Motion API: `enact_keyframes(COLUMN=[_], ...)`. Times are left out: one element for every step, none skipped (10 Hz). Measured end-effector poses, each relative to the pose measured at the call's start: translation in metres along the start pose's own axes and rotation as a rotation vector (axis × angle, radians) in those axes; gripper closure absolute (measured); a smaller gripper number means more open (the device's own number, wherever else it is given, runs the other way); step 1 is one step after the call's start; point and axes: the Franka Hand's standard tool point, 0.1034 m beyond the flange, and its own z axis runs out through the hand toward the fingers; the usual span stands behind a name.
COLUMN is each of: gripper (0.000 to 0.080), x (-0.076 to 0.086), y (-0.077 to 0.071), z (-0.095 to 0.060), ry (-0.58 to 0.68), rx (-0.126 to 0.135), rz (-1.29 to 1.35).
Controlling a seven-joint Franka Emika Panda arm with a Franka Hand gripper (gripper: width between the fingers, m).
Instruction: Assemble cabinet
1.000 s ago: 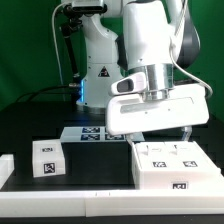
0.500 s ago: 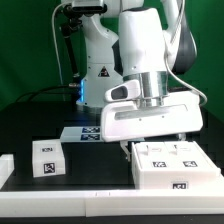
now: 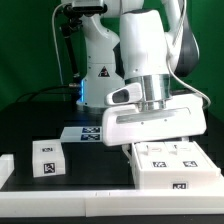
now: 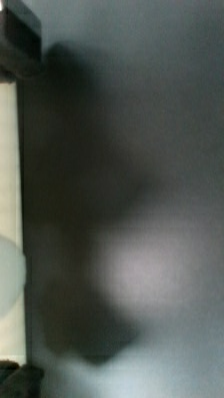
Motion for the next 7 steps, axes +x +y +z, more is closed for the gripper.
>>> enact_keyframes(gripper=[0.0002, 0.0122, 0.0255, 0.0255, 0.0440, 0.0575, 0.0575], x=[0.0000, 0.0003, 0.0007, 0.0007, 0.0007, 0.0006, -0.0002], y=[-0.0011, -0.0023, -0.0039, -0.0050, -0.0048, -0.0061, -0.0073], z=[0.0003, 0.0003, 0.0003, 0.0003, 0.0003, 0.0003, 0.0004], ry=[0.000, 0.000, 0.001, 0.002, 0.002, 0.002, 0.001], rx=[0.001, 0.001, 0.002, 0.003, 0.003, 0.004, 0.005], rz=[-0.002, -0.005, -0.007, -0.009, -0.010, -0.011, -0.014])
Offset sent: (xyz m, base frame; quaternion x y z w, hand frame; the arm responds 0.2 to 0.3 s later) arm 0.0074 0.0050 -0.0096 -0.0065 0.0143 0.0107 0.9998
